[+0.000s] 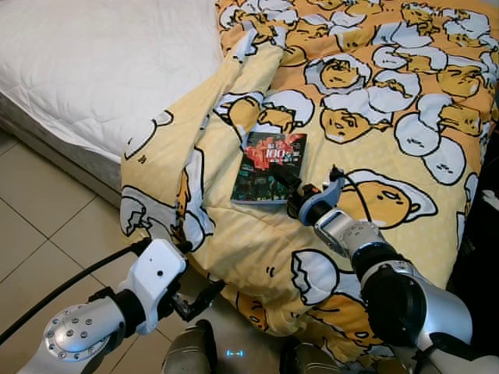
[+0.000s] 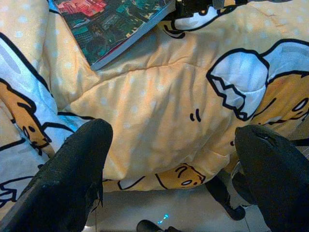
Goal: Clean up the room
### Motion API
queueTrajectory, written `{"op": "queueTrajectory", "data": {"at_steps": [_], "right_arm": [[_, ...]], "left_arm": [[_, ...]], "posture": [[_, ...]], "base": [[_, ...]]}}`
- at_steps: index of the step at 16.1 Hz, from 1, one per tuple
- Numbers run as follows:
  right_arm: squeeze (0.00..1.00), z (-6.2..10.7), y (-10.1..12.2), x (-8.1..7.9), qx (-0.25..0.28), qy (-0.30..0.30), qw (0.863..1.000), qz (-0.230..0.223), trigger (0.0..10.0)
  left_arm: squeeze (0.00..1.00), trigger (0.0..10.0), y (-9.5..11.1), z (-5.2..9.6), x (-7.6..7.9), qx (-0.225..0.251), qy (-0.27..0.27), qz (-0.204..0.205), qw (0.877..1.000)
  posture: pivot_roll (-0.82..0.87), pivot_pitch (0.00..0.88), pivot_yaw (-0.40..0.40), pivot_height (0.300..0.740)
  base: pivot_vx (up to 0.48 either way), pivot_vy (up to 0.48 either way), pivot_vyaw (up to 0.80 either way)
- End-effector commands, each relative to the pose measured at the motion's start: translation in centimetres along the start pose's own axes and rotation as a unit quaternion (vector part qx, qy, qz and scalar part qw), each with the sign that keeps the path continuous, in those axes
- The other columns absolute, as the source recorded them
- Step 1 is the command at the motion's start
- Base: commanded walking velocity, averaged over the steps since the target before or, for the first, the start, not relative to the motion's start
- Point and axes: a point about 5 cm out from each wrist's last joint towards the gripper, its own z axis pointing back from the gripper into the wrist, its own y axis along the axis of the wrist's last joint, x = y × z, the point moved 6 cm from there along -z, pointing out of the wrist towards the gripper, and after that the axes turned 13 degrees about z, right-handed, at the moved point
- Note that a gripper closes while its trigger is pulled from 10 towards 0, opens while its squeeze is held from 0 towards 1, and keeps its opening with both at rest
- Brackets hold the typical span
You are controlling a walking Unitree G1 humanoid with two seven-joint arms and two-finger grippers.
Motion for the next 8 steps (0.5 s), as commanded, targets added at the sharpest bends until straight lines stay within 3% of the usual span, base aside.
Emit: {"op": "queueTrajectory", "data": {"at_steps": [1, 3, 5, 8], "right_arm": [[0.0, -0.09, 0.25, -0.4, 0.007, 0.012, 1.0, -0.01, 2.3], [0.0, -0.18, 0.11, -0.4, 0.008, 0.009, 1.0, -0.007, 2.3], [0.0, -0.25, -0.12, -0.11, 0.008, -0.005, 1.0, 0.004, 0.0], [0.0, -0.32, -0.16, -0.08, 0.01, -0.01, 1.0, 0.006, 0.0]], "left_arm": [[0.67, 10.0, -0.37, 0.05, 0.09, -0.006, -0.002, 0.003, 1.0], [0.67, 10.0, -0.37, 0.04, 0.11, -0.006, -0.002, 0.003, 1.0], [0.67, 10.0, -0.4, 0.06, 0.1, -0.006, -0.002, 0.003, 1.0], [0.67, 10.0, -0.37, -0.01, 0.08, -0.006, -0.004, 0.001, 1.0]], "posture": [[0.18, 0.203, -0.032, 0.74], [0.19, 0.2, -0.031, 0.74], [0.19, 0.2, -0.03, 0.74], [0.19, 0.196, -0.027, 0.74]], "base": [[0.0, 0.0, 0.0], [0.0, 0.0, 0.0], [0.0, 0.0, 0.0], [0.0, 0.0, 0.0]]}}
